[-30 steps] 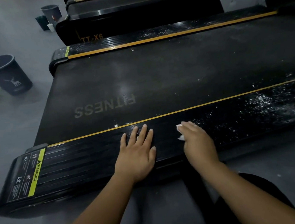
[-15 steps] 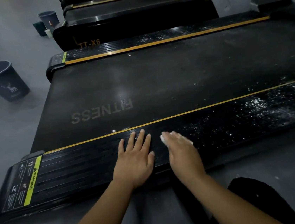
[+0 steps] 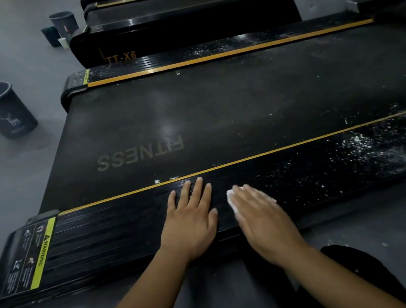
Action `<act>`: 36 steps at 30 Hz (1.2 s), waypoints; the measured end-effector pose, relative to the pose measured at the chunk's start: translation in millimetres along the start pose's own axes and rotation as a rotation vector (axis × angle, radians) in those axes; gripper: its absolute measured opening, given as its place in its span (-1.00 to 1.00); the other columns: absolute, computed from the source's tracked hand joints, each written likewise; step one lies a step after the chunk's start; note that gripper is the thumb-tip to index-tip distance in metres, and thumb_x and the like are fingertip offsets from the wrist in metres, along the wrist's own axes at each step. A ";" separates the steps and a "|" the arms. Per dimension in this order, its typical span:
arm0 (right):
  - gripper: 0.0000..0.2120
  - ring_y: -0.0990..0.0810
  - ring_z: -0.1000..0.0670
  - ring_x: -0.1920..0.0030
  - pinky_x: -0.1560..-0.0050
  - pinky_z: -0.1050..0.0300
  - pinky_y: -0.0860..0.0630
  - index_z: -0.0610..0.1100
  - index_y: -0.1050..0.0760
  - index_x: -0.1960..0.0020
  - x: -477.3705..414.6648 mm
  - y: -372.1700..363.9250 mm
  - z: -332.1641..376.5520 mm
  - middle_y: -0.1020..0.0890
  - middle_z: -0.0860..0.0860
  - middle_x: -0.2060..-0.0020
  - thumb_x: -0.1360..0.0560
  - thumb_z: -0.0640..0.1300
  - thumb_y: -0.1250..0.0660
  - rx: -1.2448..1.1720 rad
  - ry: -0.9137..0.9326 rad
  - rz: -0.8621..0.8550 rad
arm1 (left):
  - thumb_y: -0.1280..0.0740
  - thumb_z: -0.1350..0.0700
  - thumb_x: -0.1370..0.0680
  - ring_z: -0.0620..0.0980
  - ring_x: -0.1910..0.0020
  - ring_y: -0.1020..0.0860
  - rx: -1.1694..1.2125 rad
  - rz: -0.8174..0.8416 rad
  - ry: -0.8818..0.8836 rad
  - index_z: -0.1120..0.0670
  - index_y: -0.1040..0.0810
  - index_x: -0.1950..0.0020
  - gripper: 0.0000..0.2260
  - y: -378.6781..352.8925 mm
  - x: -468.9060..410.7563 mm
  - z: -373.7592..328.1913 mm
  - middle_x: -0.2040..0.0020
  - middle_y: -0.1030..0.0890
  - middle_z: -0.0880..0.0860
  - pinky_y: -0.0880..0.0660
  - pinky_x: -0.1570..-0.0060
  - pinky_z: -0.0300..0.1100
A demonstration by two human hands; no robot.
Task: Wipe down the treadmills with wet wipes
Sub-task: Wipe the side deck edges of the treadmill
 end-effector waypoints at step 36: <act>-0.48 -0.27 -0.07 -0.55 -0.54 -0.04 -0.21 -0.07 -0.33 -0.53 4.7 3.6 -36.2 -0.38 -0.03 -0.51 -0.64 0.08 0.00 -0.002 -0.153 0.029 | 0.34 -0.32 -0.52 0.03 -0.63 0.23 -0.022 0.000 -0.018 -0.10 0.11 -0.66 -0.27 -0.7 -17.4 -7.5 -0.66 0.17 -0.07 0.21 -0.57 0.15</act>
Point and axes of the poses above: each hand's wrist, its own x-axis away from the middle knuckle, its own y-axis out of the back of the hand, z = x × y, the point moved 4 cm from there along -x, towards the middle knuckle
